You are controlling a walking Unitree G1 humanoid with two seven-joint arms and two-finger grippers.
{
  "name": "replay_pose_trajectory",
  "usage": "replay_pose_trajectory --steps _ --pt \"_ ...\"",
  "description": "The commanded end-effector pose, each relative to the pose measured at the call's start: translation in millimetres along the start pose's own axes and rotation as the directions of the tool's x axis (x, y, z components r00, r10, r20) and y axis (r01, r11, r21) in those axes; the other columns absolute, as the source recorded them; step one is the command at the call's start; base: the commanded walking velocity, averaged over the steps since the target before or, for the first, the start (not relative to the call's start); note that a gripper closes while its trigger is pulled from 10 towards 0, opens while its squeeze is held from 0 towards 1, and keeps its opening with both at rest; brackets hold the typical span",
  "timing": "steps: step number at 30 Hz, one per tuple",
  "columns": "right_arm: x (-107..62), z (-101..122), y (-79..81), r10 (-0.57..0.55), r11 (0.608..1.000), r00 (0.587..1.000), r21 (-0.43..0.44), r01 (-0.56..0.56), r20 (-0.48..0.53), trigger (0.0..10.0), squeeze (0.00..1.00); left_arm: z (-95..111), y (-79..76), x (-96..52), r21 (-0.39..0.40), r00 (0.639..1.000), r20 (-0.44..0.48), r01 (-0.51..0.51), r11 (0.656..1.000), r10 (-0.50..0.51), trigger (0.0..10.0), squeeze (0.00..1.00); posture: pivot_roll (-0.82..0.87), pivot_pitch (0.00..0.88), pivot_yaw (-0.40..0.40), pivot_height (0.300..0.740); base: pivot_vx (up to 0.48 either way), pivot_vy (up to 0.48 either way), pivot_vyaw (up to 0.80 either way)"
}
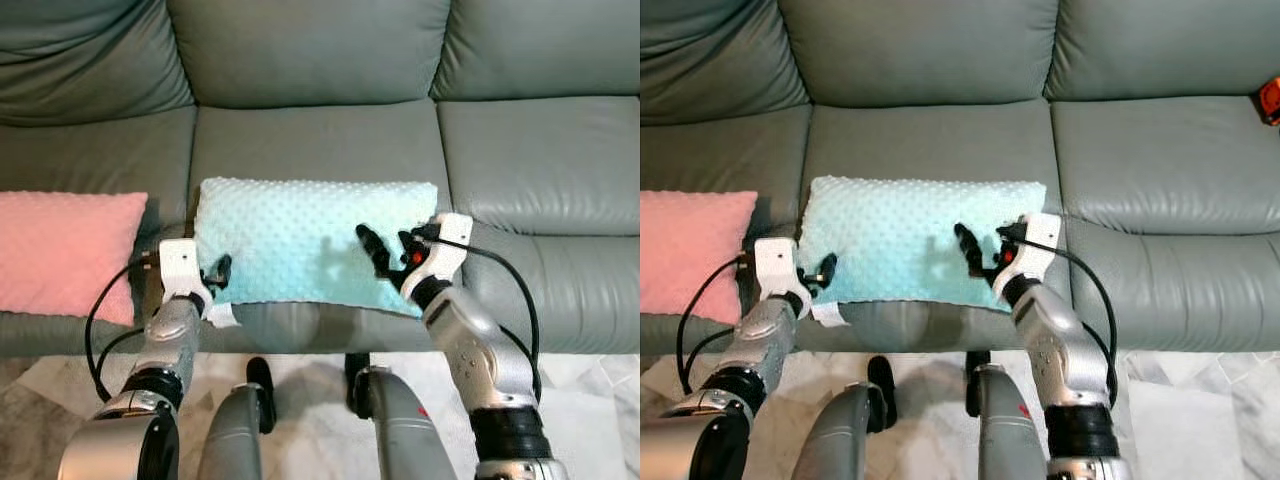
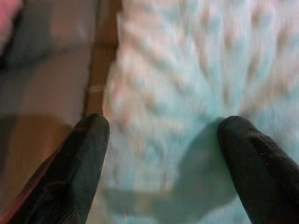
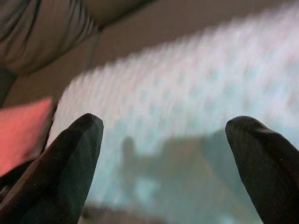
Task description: Move the pillow to the sofa
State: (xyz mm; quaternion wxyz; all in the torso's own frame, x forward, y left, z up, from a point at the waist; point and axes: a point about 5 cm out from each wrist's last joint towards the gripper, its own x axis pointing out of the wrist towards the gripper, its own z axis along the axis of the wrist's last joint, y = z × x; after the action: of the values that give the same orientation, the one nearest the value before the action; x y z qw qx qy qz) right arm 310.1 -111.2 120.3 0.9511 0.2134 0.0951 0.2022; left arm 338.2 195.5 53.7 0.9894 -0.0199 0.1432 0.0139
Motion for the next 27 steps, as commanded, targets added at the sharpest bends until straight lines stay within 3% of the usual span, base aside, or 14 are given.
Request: replay_pose_trajectory --steps 1,4,7,17,18,19,27 --pt "-8.3 -19.3 2.8 0.034 0.999 0.996 0.043 -0.031 -0.082 10.0 1.00 -23.5 5.4 -8.4 0.020 0.996 -0.094 0.007 1.000 -0.005 10.0 1.00 -0.05 0.490 0.052 0.740 0.000 0.000 0.00" --pt "-17.1 -33.5 8.7 0.120 0.991 0.981 0.084 -0.108 -0.155 10.0 1.00 -31.2 5.3 -10.9 0.038 0.990 -0.137 0.023 0.999 -0.018 10.0 1.00 -0.05 0.488 0.055 0.740 0.000 0.000 0.00" --pt "-19.9 -38.5 9.2 0.143 0.989 0.974 0.068 -0.133 -0.175 10.0 1.00 -37.1 3.1 -12.5 0.039 0.984 -0.173 0.041 0.998 -0.034 10.0 1.00 -0.05 0.487 0.056 0.740 0.000 0.000 0.00" --pt "-31.7 -57.9 -18.4 0.105 0.994 0.948 0.038 -0.098 -0.300 10.0 1.00 -52.2 -8.6 -16.8 0.064 0.958 -0.271 0.114 0.991 -0.093 10.0 1.00 -0.04 0.495 0.057 0.740 0.000 0.000 0.00" --pt "-32.0 -60.8 -23.6 0.090 0.996 0.946 0.023 -0.088 -0.310 10.0 1.00 -53.8 -10.4 -17.3 0.067 0.956 -0.278 0.121 0.990 -0.098 10.0 0.68 -0.04 0.495 0.057 0.740 0.000 0.000 0.00" --pt "-32.1 -63.7 -29.8 0.072 0.997 0.945 0.014 -0.071 -0.318 10.0 1.00 -55.5 -12.7 -17.7 0.069 0.953 -0.285 0.127 0.989 -0.102 10.0 0.00 -0.04 0.497 0.058 0.740 0.000 0.000 0.00" --pt "-30.9 -67.3 -44.5 0.003 1.000 0.949 -0.028 -0.012 -0.315 10.0 1.00 -49.6 -25.9 -13.2 0.068 0.958 -0.265 0.135 0.989 -0.112 10.0 0.00 -0.04 0.505 0.061 0.740 0.000 0.000 0.00"
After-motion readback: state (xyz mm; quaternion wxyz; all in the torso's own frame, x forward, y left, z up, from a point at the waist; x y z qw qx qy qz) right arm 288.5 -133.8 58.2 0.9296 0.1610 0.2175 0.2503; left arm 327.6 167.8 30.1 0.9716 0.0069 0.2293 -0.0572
